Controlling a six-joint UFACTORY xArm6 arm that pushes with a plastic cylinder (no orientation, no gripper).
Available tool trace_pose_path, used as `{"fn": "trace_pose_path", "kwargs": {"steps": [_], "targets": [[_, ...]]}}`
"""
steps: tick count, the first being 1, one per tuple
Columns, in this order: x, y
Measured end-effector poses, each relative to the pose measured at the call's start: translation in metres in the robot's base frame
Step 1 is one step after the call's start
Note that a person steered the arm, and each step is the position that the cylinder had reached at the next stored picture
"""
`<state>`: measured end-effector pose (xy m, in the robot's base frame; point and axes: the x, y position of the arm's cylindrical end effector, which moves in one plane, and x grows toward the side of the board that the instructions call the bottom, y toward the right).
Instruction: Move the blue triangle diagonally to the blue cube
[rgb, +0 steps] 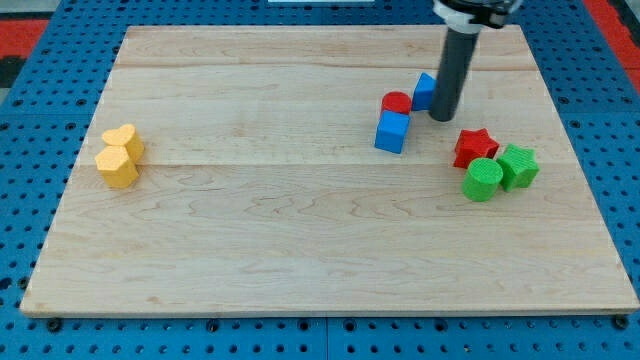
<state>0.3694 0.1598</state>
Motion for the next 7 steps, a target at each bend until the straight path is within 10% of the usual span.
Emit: {"fn": "trace_pose_path", "kwargs": {"steps": [7], "targets": [[-0.064,-0.073]]}}
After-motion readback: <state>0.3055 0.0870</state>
